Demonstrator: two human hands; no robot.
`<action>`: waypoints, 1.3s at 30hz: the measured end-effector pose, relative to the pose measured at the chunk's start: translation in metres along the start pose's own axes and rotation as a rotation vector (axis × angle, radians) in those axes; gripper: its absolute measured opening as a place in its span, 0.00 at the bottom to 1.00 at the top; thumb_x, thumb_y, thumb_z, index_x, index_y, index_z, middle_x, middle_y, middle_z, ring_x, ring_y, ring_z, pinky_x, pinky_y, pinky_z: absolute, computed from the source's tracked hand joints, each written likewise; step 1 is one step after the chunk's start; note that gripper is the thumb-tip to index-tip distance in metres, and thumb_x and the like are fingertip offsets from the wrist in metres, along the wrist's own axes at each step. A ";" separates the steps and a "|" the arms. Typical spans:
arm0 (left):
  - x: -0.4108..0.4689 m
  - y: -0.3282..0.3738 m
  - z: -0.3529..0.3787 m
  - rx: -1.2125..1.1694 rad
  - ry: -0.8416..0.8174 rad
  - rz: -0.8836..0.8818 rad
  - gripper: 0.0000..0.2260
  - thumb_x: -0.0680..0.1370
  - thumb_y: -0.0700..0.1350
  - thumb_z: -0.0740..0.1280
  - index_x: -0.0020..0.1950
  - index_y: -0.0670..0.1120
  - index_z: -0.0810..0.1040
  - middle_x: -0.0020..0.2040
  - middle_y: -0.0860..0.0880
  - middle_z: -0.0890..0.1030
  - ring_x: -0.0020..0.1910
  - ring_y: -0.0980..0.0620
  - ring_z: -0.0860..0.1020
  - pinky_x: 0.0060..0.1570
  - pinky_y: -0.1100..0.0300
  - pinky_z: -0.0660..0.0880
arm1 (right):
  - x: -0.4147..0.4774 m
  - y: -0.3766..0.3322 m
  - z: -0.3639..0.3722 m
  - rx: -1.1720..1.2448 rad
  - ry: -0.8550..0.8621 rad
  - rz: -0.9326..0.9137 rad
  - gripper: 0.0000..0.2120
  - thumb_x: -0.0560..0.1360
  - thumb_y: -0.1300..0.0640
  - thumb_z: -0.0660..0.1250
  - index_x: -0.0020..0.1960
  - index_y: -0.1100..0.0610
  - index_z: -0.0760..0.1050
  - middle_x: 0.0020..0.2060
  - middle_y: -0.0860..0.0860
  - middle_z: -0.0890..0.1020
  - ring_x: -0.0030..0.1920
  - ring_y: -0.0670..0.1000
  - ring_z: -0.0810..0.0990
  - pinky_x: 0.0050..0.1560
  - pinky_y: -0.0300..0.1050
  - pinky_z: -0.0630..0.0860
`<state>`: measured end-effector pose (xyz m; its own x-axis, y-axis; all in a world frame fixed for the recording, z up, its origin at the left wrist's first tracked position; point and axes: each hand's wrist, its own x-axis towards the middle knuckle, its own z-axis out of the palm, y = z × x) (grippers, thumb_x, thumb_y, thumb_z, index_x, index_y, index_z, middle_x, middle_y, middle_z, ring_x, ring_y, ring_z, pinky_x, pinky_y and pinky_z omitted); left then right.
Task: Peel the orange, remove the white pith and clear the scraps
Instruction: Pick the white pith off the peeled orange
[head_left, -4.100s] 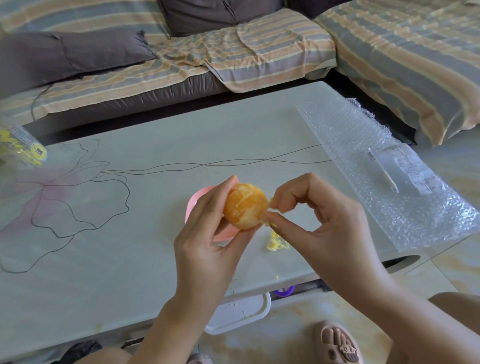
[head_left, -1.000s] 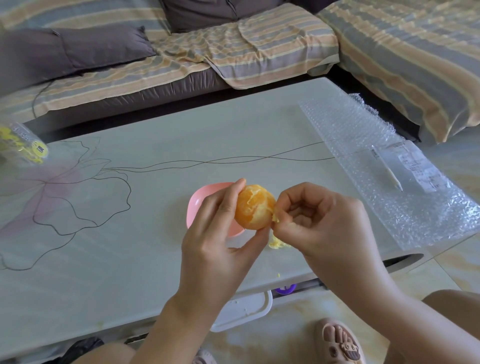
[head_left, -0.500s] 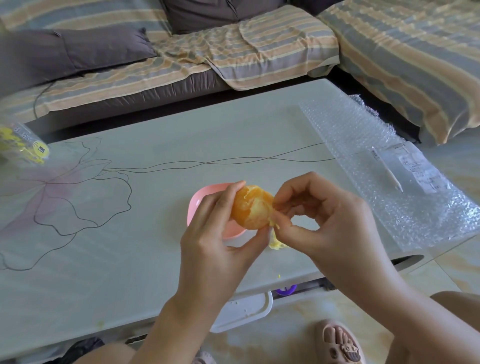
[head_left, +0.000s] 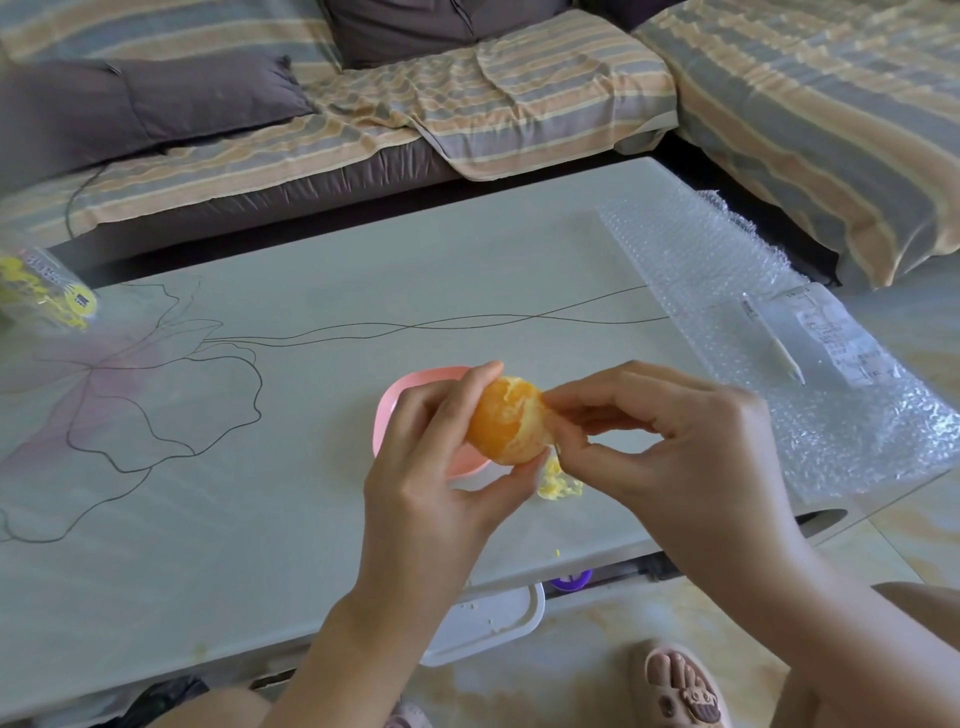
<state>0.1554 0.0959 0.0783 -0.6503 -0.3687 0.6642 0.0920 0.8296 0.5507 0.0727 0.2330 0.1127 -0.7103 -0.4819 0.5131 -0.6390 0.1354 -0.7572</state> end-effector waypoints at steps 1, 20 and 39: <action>0.000 0.000 0.000 0.000 -0.001 0.001 0.22 0.70 0.53 0.72 0.62 0.48 0.77 0.52 0.55 0.74 0.51 0.55 0.77 0.50 0.68 0.75 | 0.000 0.000 0.000 -0.022 0.011 -0.009 0.04 0.65 0.61 0.73 0.39 0.55 0.84 0.33 0.45 0.83 0.35 0.42 0.81 0.40 0.31 0.76; 0.001 0.003 0.003 0.031 -0.003 -0.032 0.24 0.70 0.54 0.69 0.61 0.41 0.78 0.53 0.52 0.79 0.50 0.57 0.78 0.49 0.68 0.76 | 0.008 0.005 -0.001 0.023 -0.155 0.051 0.05 0.63 0.62 0.68 0.36 0.53 0.77 0.30 0.43 0.78 0.34 0.44 0.77 0.37 0.27 0.72; 0.000 0.007 0.001 0.047 -0.058 0.000 0.23 0.71 0.51 0.70 0.61 0.40 0.78 0.53 0.53 0.78 0.51 0.59 0.76 0.52 0.76 0.70 | 0.012 0.001 -0.007 0.019 -0.185 0.067 0.04 0.62 0.60 0.69 0.34 0.52 0.77 0.33 0.44 0.79 0.33 0.45 0.77 0.35 0.30 0.73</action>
<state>0.1546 0.1023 0.0818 -0.6934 -0.3450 0.6326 0.0572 0.8488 0.5257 0.0615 0.2337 0.1209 -0.6837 -0.6234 0.3794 -0.5850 0.1573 -0.7957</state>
